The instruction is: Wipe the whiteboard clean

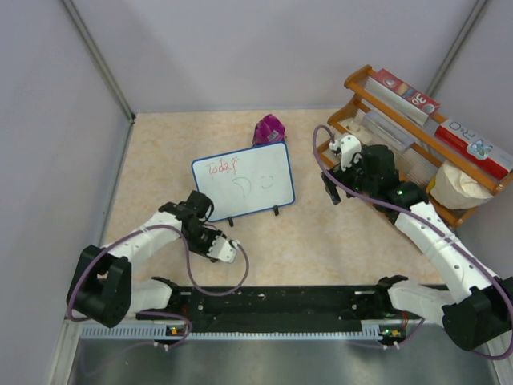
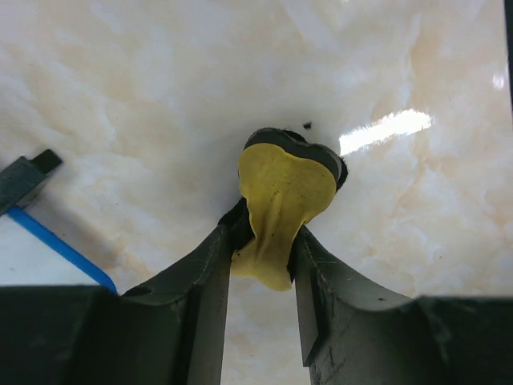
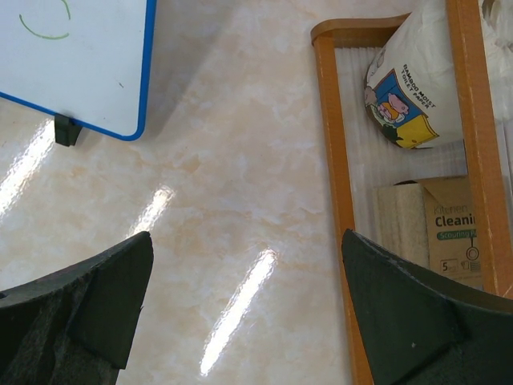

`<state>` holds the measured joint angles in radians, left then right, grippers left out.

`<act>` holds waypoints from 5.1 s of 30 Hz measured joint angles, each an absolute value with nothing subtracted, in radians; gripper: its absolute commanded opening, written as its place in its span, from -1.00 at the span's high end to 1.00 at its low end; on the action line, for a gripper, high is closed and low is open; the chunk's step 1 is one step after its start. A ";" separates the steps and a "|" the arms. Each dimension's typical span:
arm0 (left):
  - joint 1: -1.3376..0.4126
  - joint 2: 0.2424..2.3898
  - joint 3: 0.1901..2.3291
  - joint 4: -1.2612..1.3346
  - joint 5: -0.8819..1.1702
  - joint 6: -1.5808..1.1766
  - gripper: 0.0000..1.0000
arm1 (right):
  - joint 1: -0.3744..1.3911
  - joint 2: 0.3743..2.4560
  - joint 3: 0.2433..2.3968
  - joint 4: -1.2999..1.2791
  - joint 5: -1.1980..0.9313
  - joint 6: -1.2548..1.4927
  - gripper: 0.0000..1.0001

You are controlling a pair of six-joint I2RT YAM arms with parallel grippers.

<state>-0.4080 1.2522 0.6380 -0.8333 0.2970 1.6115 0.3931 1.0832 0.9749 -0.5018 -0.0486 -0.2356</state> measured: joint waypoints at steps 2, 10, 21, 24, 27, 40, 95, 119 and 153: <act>-0.409 1.251 0.664 -0.845 0.348 1.559 0.63 | 0.393 1.083 0.975 -0.502 -0.049 -0.235 -0.98; -0.495 1.317 0.910 -0.726 0.461 1.112 0.96 | 0.383 1.088 0.976 -0.503 -0.047 -0.216 -0.97; -0.678 1.467 1.066 -0.444 0.303 0.620 0.98 | 0.239 1.171 1.069 -0.574 -0.381 -0.111 -0.92; -0.727 1.468 1.077 -0.368 0.217 0.561 0.99 | 0.239 1.206 1.100 -0.585 -0.514 -0.077 -0.86; -0.775 1.468 1.085 -0.282 0.113 0.519 0.99 | 0.239 1.265 1.136 -0.593 -0.622 -0.035 -0.75; -0.875 1.475 1.121 -0.123 -0.186 0.492 0.93 | 0.240 1.423 1.176 -0.521 -0.893 0.163 -0.44; -0.952 1.477 1.132 -0.112 -0.307 0.499 0.78 | 0.335 1.576 1.298 -0.455 -0.946 0.226 0.90; -0.730 1.268 1.190 -0.364 0.270 0.498 -0.27 | 0.324 1.522 1.410 -0.786 -0.763 -0.282 1.00; -0.718 1.335 1.153 -0.284 0.734 0.505 -0.58 | 0.397 1.299 1.361 -0.947 -0.865 -0.619 1.00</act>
<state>-0.7181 1.3350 1.1530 -0.2840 0.7341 0.5049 0.3969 1.2987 1.3609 -0.9466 -0.8654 -0.6186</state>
